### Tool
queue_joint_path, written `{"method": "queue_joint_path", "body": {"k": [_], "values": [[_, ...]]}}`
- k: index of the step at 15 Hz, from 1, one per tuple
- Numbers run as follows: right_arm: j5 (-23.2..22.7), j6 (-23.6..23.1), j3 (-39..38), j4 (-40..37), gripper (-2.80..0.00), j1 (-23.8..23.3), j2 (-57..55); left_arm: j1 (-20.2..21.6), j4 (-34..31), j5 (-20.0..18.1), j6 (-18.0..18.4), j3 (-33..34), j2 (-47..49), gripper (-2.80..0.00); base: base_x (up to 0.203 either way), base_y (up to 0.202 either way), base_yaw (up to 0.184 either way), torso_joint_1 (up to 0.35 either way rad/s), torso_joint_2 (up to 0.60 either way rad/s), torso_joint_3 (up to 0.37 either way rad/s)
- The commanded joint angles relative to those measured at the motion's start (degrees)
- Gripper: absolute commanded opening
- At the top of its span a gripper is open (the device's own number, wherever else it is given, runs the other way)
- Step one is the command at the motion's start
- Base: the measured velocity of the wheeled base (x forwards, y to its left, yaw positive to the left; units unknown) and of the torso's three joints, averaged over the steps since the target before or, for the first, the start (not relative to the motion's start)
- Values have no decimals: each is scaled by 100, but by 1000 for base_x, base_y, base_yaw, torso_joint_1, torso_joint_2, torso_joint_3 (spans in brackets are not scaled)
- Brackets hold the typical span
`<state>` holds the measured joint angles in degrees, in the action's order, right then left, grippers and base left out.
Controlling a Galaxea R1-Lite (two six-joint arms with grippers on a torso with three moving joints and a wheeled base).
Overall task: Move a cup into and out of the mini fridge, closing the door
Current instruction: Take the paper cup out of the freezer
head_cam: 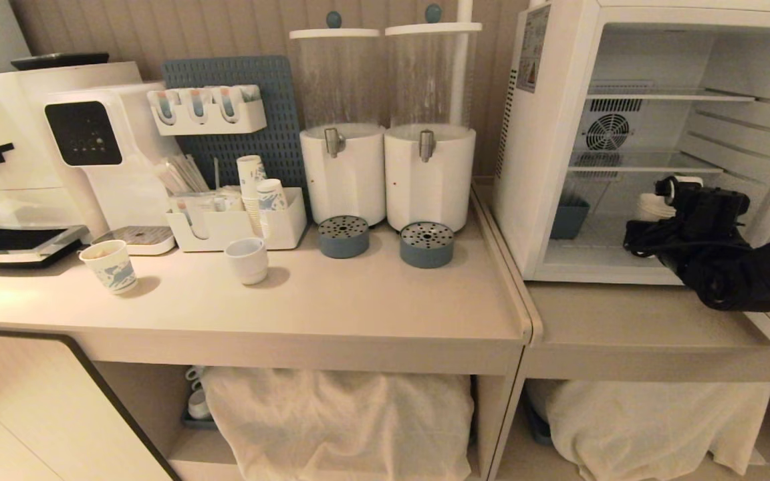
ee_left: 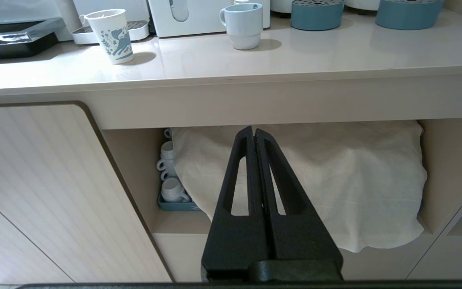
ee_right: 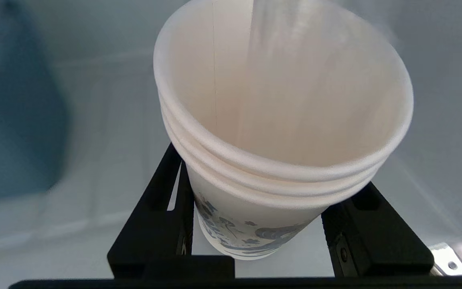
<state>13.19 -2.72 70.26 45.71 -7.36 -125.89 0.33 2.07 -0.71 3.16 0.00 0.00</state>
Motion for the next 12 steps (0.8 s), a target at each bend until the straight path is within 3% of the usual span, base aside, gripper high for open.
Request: {"method": "queue_joint_path", "body": {"k": [1, 8, 12], "values": [[-173, 1, -432, -54, -280, 3, 782, 2, 3, 0, 0, 97, 0, -280, 0, 0, 0, 0, 0, 0], [-744, 44, -1700, -530, -280, 47, 2474, 2, 12, 9, -35, 105, 0, -280, 0, 0, 0, 0, 0, 0], [-1383, 134, -2459, -1122, -280, 85, 3981, 2, 12, 9, -35, 105, 0, -280, 0, 0, 0, 0, 0, 0]]}}
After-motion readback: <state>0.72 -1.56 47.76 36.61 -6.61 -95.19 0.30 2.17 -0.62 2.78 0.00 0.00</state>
